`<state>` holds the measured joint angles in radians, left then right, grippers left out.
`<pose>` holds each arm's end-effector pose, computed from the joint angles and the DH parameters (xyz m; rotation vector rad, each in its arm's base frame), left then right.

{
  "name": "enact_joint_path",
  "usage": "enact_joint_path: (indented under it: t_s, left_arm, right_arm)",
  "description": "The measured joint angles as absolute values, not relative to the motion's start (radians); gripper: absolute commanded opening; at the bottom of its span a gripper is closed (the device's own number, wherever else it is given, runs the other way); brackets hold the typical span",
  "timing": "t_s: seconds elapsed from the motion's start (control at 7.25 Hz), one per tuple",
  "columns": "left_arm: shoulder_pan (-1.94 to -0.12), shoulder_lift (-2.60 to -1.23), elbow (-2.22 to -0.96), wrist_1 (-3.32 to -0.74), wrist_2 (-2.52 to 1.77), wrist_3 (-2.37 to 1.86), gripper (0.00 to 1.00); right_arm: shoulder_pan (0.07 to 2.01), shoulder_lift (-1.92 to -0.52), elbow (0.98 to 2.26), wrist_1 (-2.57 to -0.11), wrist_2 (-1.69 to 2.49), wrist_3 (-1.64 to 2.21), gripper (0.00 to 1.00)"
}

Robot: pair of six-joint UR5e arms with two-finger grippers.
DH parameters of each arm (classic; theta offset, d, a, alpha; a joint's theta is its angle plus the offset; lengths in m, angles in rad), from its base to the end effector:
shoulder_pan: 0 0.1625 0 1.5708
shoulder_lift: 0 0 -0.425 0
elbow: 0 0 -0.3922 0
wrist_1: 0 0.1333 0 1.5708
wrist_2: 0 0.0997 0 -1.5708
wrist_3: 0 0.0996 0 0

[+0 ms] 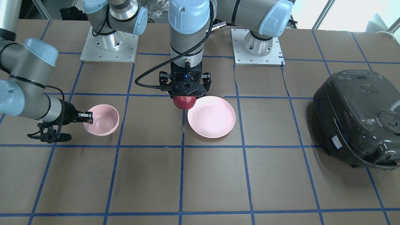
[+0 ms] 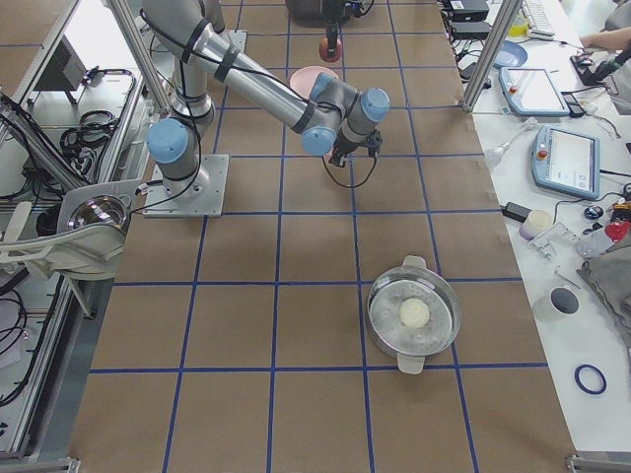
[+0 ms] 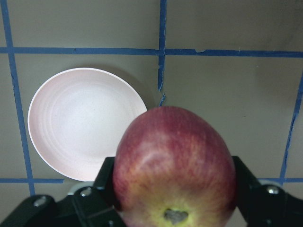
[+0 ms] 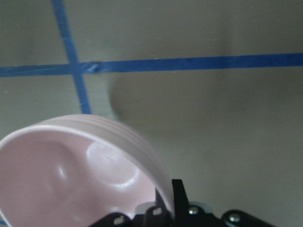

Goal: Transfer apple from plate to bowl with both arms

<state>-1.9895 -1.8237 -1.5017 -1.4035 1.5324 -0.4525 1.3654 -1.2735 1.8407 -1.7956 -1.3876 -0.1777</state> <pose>-0.3651 -0.4833 0.4011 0.0531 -3.1129 -0.0485 0.0430 -0.5363 0.2324 0.0852 2.8652 0.4363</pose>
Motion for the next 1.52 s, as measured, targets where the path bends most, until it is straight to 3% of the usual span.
enact_joint_path:
  t_s: [0.55,0.69,0.83,1.24,1.52]
  left_arm:
    - [-1.990,-1.816,-1.504,-1.405,1.533,-0.453,0.17]
    - [-1.991,-1.815,-1.503,-1.405,1.533,-0.453,0.16]
    - [-1.992,-1.818,-1.503,-1.406,1.533,-0.453,0.16]
    - [-2.021,-1.851,-1.502,-1.400,1.532,-0.474,0.10]
    - [-2.056,-1.904,-1.501,-1.387,1.531,-0.524,0.08]
  right_arm:
    - [1.546,-1.255,1.906,-1.917,-1.303,0.001,0.00]
    - [1.552,-1.254,1.946,-1.977,-1.302,0.007,0.56]
    - [1.553,-1.256,1.968,-2.008,-1.301,0.012,0.99]
    - [1.545,-1.286,1.949,-2.001,-1.350,0.012,1.00]
    - [1.511,-1.306,1.835,-1.854,-1.444,-0.023,1.00]
